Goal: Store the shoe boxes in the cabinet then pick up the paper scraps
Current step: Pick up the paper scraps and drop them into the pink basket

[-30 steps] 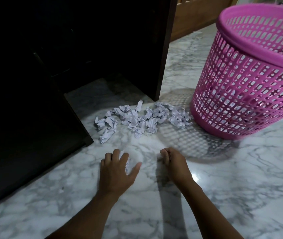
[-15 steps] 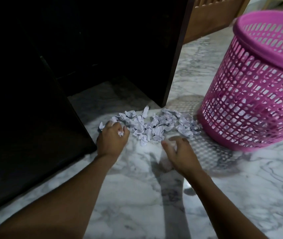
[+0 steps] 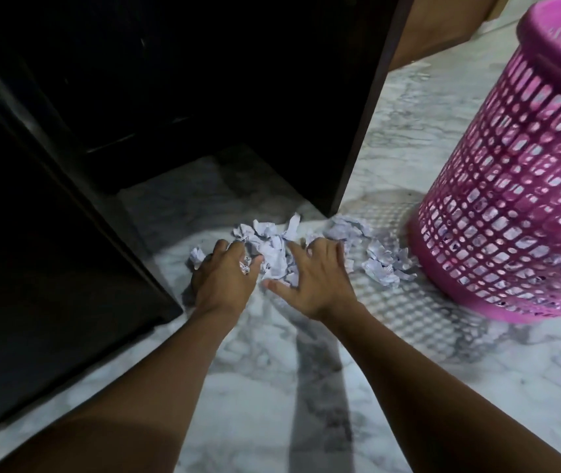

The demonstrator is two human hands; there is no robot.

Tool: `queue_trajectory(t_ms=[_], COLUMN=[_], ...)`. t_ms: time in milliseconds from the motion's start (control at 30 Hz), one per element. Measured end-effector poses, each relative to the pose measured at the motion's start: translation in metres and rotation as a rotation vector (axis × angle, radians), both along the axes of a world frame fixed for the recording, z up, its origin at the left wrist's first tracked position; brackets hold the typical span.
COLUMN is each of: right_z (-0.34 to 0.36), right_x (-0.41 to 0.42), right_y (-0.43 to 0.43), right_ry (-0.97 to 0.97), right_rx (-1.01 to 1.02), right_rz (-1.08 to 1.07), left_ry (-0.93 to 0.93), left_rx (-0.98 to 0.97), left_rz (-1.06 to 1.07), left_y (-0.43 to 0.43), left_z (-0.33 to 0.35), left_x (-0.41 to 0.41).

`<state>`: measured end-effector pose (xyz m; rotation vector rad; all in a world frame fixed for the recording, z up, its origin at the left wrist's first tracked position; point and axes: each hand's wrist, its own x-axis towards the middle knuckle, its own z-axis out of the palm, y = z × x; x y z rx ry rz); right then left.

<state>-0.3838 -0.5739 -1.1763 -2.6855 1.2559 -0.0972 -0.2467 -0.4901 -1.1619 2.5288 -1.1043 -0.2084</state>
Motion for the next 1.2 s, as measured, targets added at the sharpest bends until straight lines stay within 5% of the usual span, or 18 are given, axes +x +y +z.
queue_trajectory(t_ms=[367,700,933,1200], right_z=[-0.023,-0.016,0.006,0.003], right_x=[-0.01,-0.026,-0.032,-0.02], right_y=[0.01,0.03,0.035,0.032], right_ry=[-0.329,-0.515,-0.698,-0.596], right_rx=[-0.106,0.039,0.304,0.379], right_rz=[-0.035,-0.115,-0.247,-0.237], left_ry=[0.036,-0.01,0.075,0.111], left_rx=[-0.027,-0.138,-0.336,-0.027], left_rz=[-0.003,-0.125,0.232,0.402], left_y=[-0.002,0.002,-0.002,-0.029], left_z=[-0.016,-0.018,0.001,0.011], left_x=[0.003,-0.007,0.019,0.054])
